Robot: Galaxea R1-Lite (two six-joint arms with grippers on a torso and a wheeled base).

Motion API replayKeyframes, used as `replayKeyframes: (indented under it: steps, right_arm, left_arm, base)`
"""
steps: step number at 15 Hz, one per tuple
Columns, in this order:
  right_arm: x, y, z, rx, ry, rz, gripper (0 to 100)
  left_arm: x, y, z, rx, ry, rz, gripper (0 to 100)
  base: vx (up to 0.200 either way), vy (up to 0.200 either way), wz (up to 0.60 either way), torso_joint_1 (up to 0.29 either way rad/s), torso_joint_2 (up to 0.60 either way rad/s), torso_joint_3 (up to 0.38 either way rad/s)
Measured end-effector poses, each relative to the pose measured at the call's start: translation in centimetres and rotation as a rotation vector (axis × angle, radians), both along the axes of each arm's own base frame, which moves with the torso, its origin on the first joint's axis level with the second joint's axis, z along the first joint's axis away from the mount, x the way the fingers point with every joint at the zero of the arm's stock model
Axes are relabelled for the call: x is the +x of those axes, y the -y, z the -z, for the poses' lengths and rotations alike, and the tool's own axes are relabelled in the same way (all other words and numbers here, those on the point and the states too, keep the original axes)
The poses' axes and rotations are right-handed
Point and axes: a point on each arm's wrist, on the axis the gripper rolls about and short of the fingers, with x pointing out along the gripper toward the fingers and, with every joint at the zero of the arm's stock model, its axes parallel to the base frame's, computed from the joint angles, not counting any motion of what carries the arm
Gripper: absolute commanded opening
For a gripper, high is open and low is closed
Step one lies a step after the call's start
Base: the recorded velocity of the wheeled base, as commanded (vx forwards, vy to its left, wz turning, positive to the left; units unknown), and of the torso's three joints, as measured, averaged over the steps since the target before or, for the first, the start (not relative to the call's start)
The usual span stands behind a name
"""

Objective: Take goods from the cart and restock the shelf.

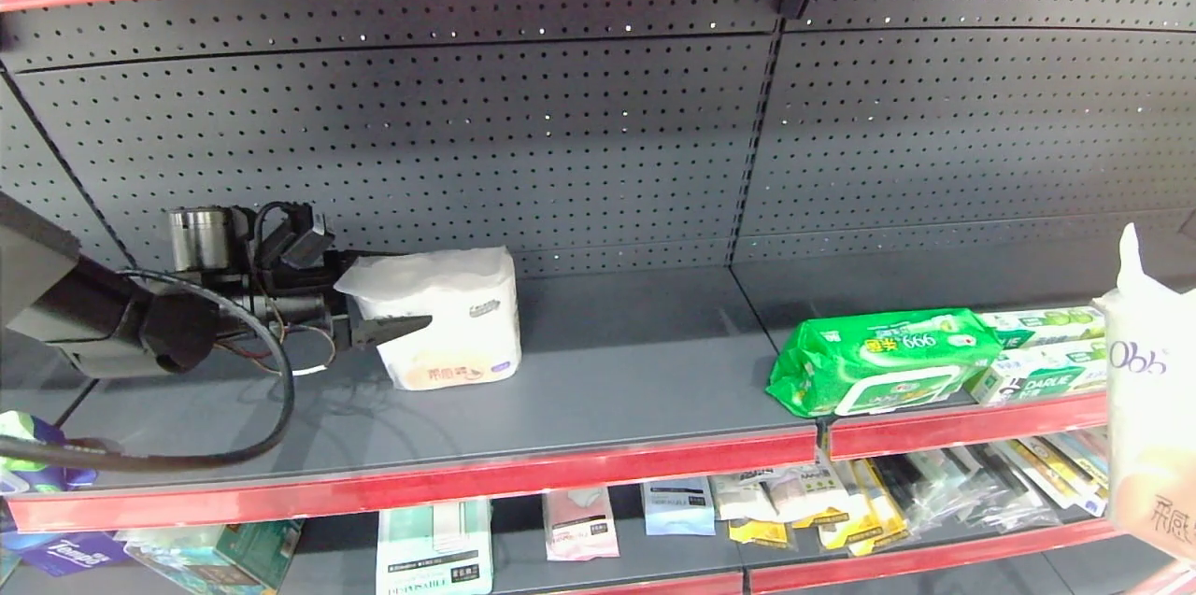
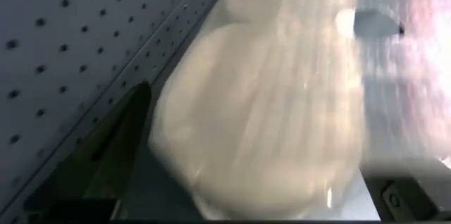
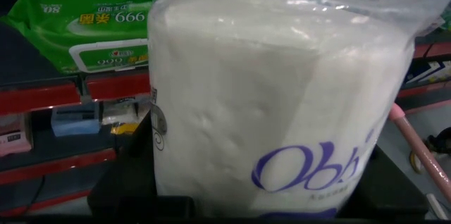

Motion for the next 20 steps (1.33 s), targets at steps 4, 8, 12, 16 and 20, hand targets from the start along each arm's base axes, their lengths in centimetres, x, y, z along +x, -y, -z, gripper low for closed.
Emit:
replayKeyframes:
  steps: [4, 8, 12, 16, 20]
  right_arm:
    - [0.0, 0.0, -0.1, 0.001, 0.002, 0.001, 0]
    - [0.0, 0.0, -0.2, 0.002, 0.005, 0.001, 0]
    - [0.0, 0.0, -0.2, 0.003, 0.006, 0.002, 0]
    - [0.0, 0.2, -0.2, 0.005, 0.007, 0.019, 0]
    - [0.1, 0.2, -0.3, 0.005, 0.007, 0.022, 0]
  left_arm:
    - [0.2, 0.7, 0.1, 0.0, -0.001, 0.018, 100]
    - [0.3, 1.2, 0.2, 0.001, 0.0, 0.03, 100]
    - [1.0, 1.2, 0.3, 0.006, 0.04, 0.023, 0]
    - [0.8, 1.4, 1.0, -0.006, 0.009, 0.028, 0]
    - [-1.1, 1.0, 1.0, -0.025, -0.031, 0.043, 0]
  base:
    - [0.0, 0.0, 0.0, 0.0, 0.0, 0.0]
    - [0.0, 0.0, 0.0, 0.0, 0.0, 0.0]
    - [0.0, 0.0, 0.0, 0.0, 0.0, 0.0]
    - [0.0, 0.0, 0.0, 0.0, 0.0, 0.0]
    - [0.0, 0.0, 0.0, 0.0, 0.0, 0.0]
